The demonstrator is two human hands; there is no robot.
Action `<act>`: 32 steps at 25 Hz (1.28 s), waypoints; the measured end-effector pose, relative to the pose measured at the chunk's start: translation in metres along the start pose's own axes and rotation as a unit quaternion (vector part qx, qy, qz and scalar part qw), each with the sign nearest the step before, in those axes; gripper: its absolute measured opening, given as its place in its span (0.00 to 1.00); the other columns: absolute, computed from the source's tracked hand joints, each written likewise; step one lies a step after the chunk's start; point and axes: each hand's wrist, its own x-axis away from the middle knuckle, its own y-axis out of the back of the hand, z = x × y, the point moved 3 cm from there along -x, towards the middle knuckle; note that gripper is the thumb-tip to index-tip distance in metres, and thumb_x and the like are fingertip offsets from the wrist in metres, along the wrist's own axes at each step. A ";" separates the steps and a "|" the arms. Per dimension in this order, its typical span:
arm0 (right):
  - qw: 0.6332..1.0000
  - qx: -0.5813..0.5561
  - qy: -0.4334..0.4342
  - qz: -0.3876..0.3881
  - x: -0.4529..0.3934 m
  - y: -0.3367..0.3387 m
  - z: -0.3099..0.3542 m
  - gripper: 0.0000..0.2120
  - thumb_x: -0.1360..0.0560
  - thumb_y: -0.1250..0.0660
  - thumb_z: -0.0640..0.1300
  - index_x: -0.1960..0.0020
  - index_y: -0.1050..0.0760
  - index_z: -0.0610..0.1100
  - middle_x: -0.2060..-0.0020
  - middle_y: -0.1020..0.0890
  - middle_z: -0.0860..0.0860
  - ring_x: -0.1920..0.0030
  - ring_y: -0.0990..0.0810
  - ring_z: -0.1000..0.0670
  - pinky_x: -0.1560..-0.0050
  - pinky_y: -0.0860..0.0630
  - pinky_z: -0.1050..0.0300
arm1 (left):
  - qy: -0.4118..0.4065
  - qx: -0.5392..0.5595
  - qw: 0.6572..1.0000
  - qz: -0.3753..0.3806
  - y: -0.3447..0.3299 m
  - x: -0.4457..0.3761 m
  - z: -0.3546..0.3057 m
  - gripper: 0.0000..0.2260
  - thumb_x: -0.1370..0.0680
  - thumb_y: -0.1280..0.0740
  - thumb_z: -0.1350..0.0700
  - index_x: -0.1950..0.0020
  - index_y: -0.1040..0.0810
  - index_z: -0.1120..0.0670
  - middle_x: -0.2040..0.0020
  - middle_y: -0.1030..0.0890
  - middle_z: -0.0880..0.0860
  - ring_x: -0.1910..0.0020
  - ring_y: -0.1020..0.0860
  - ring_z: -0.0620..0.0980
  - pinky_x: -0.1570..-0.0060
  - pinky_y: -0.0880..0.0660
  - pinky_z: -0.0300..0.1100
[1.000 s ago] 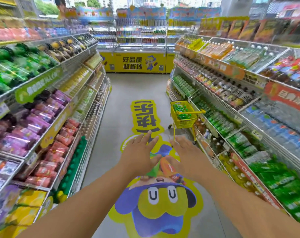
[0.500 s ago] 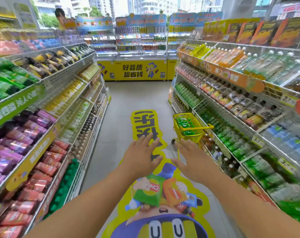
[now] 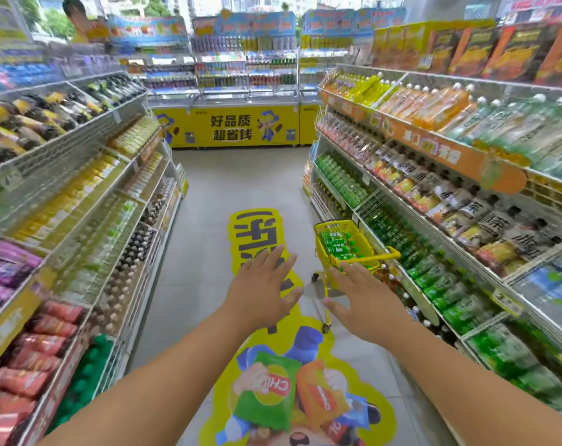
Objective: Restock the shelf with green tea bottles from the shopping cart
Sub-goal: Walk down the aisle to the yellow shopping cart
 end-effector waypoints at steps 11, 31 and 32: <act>0.998 0.012 -0.058 -0.006 -0.222 -0.040 -0.016 0.36 0.23 0.51 0.69 0.20 0.48 0.51 0.21 0.46 0.51 0.21 0.51 0.48 0.24 0.50 0.51 | -0.081 0.021 0.996 -0.011 -0.063 -0.213 0.128 0.35 0.24 0.53 0.31 0.19 0.47 0.43 0.18 0.48 0.50 0.21 0.46 0.54 0.26 0.42 0.55; 0.988 -0.001 -0.152 0.041 -0.518 -0.093 -0.198 0.36 0.22 0.51 0.69 0.20 0.51 0.53 0.20 0.49 0.53 0.21 0.53 0.51 0.24 0.52 0.52 | -0.117 0.049 0.992 0.024 -0.173 -0.558 0.191 0.33 0.23 0.54 0.30 0.20 0.47 0.42 0.18 0.47 0.48 0.21 0.45 0.55 0.26 0.43 0.57; 0.988 -0.006 -0.151 0.043 -0.532 -0.097 -0.206 0.36 0.22 0.51 0.69 0.20 0.51 0.52 0.20 0.49 0.53 0.21 0.53 0.51 0.24 0.52 0.52 | -0.118 0.049 0.991 0.033 -0.178 -0.575 0.194 0.33 0.23 0.54 0.30 0.20 0.47 0.42 0.18 0.47 0.49 0.21 0.45 0.55 0.26 0.43 0.57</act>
